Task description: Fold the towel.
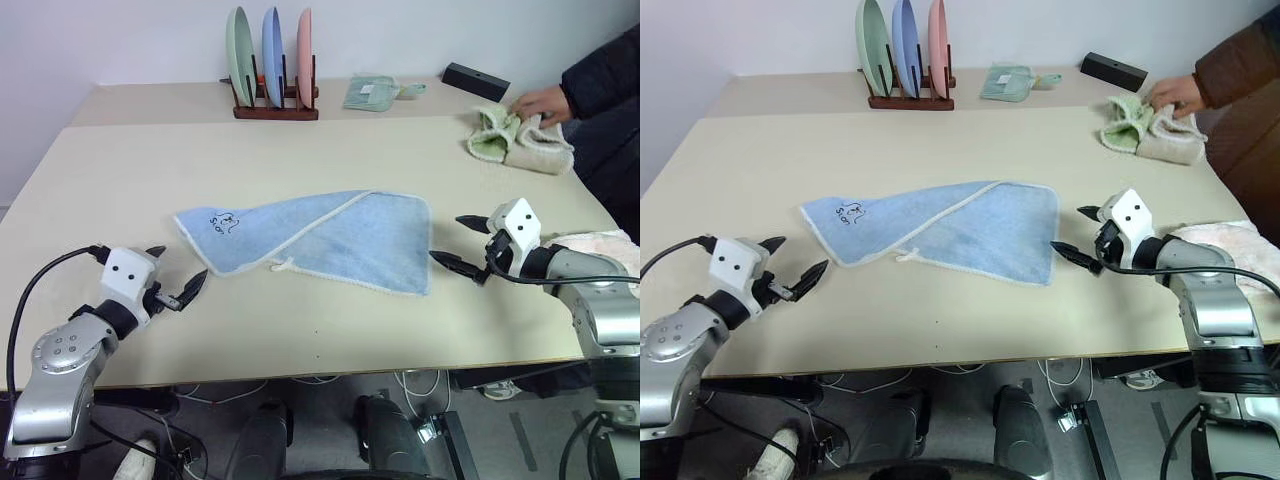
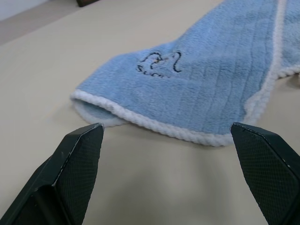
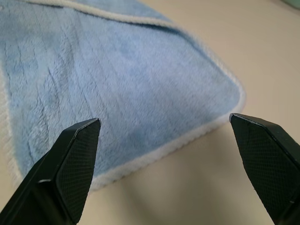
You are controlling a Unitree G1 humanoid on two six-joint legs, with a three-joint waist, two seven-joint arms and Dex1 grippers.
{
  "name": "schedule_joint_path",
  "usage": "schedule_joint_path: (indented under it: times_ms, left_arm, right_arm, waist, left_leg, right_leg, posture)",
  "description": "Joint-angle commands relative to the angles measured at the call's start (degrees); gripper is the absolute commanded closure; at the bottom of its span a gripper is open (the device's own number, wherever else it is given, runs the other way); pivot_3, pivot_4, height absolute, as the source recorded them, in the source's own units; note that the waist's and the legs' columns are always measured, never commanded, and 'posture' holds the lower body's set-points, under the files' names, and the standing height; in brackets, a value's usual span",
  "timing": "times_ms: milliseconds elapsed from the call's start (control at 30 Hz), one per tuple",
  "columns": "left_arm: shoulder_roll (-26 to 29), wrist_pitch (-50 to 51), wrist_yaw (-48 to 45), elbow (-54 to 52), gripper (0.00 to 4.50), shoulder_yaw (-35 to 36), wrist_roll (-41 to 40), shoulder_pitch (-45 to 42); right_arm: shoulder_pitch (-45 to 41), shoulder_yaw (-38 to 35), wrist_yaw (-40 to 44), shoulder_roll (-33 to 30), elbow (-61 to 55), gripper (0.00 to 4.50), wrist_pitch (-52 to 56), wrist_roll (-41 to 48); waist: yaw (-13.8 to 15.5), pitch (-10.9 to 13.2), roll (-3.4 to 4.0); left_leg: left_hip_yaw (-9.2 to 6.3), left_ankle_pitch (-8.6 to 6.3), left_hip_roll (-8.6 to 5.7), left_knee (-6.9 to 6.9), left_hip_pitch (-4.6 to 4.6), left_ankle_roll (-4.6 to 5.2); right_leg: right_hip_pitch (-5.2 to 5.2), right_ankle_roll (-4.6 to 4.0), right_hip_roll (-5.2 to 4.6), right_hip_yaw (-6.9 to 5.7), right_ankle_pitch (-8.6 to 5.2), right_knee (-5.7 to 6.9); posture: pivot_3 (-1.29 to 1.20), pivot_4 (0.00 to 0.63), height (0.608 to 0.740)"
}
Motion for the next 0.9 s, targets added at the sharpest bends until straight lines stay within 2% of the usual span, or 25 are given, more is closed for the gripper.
schedule_joint_path:
  times_ms: [33, 600, 733, 900]
  left_arm:
    - [0.14, -0.52, -0.13, -0.72, 0.08, 0.33, -0.29, -0.48]
    - [0.41, -0.08, -2.66, -2.29, 0.08, -4.33, -0.34, -3.25]
    - [4.57, -0.48, -7.34, -6.86, 0.08, -14.29, 4.78, -6.78]
    - [8.0, -0.53, -5.63, -2.15, 0.08, -17.96, 12.44, -11.25]
  right_arm:
    - [-1.73, -0.12, -0.35, 0.31, 0.13, 0.0, -1.39, -0.36]
    - [-1.05, 1.96, -4.58, 4.71, -3.72, 0.0, -1.12, -1.51]
    - [-0.41, 1.7, -1.54, 5.27, -7.23, 0.0, 5.21, 4.25]
    - [2.03, 1.68, -4.47, 6.12, -10.16, 0.0, 5.34, 2.84]
  waist:
    - [0.0, 0.0, 0.0]
    - [-0.01, 0.0, 0.0]
    - [0.28, 0.0, 0.01]
    - [-0.12, -0.02, 0.05]
  left_leg:
    - [0.0, 0.0, 0.0, 0.0, 0.0, 0.0]
    - [-0.01, 0.0, 0.0, 0.0, 0.0, 0.0]
    - [-0.03, 0.0, -0.01, 0.04, -0.03, 0.0]
    - [-0.02, 0.0, -0.02, -0.01, 0.02, 0.0]
  right_leg:
    - [0.0, 0.0, 0.0, 0.0, 0.0, 0.0]
    - [-0.01, 0.01, 0.0, 0.0, 0.01, 0.01]
    - [0.01, 0.0, 0.0, -0.01, 0.0, 0.0]
    - [0.02, 0.01, 0.0, 0.0, 0.0, 0.01]
  posture:
    - [0.0, 0.15, 0.74]
    - [0.0, 0.15, 0.74]
    - [0.0, 0.15, 0.74]
    - [0.0, 0.15, 0.74]
